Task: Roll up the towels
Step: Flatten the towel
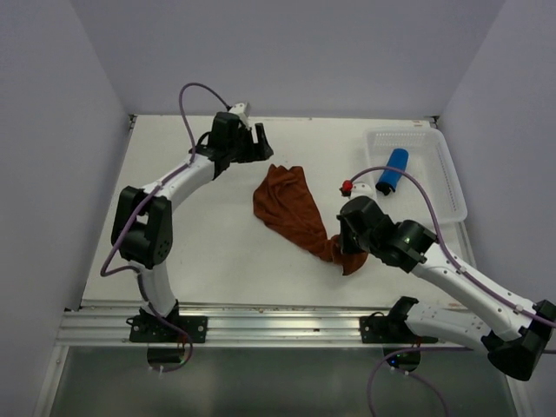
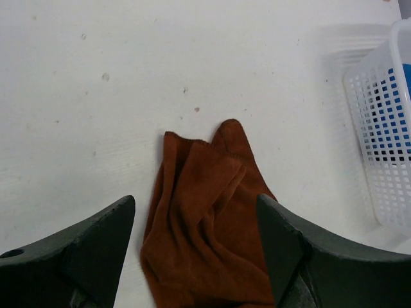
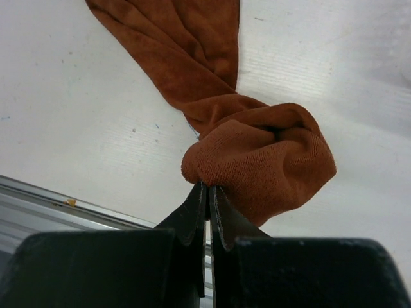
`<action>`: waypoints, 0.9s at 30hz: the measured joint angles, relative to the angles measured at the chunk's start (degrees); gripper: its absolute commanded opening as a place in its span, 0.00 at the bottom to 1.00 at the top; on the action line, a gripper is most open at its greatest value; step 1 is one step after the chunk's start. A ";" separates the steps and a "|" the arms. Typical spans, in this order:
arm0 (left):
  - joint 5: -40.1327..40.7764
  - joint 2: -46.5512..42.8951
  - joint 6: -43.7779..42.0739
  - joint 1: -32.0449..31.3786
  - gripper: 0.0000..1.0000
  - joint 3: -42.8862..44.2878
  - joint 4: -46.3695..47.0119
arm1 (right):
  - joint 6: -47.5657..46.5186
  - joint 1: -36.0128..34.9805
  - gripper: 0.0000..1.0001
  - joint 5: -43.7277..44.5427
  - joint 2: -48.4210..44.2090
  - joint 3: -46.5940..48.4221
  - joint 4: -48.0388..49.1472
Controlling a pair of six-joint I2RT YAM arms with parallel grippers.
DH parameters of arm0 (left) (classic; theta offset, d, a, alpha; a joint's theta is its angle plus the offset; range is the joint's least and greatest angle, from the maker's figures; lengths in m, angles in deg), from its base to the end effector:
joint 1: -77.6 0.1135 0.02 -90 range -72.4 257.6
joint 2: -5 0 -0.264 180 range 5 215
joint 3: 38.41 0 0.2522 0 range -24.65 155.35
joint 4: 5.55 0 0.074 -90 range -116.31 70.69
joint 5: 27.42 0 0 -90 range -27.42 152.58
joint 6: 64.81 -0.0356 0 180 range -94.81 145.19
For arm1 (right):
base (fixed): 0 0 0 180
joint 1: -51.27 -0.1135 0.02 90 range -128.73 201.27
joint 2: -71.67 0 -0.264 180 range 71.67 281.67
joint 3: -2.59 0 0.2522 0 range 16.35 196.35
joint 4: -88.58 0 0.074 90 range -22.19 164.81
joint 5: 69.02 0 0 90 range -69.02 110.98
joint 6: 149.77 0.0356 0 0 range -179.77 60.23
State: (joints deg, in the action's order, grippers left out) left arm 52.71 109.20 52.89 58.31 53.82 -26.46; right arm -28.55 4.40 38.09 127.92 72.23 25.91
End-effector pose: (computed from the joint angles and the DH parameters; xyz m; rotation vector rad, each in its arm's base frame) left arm 0.3973 -0.1455 0.2579 -0.0584 2.2085 -0.6536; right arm 0.1370 0.1309 0.3095 -0.1937 2.3915 0.2801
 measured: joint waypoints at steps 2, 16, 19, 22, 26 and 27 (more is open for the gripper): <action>1.70 3.96 -0.85 -2.12 0.76 5.73 -1.62 | 0.31 0.00 0.00 -0.09 -0.26 -0.68 0.04; 8.66 15.96 -2.95 -4.20 0.63 9.73 -9.84 | 1.22 0.00 0.00 -0.37 -3.41 -5.99 0.44; 9.05 16.20 -3.13 -4.50 0.60 9.73 -9.90 | 1.36 0.00 0.00 -0.63 -3.08 -6.54 0.76; 10.12 16.50 -3.28 -4.98 0.59 9.73 -9.88 | 1.38 0.00 0.00 -0.74 -2.99 -6.67 0.98; 12.59 17.73 -3.30 -5.88 0.56 9.73 -10.54 | 1.40 0.00 0.00 -0.74 -3.02 -6.67 1.27; 13.27 18.08 -3.30 -6.10 0.56 9.73 -10.80 | 1.40 0.00 0.00 -0.74 -3.02 -6.67 1.36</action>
State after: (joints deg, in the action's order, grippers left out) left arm 65.98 127.28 49.59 52.21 63.55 -37.26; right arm -27.15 4.40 37.34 124.90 65.56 27.26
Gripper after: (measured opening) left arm 0.570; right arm 0.018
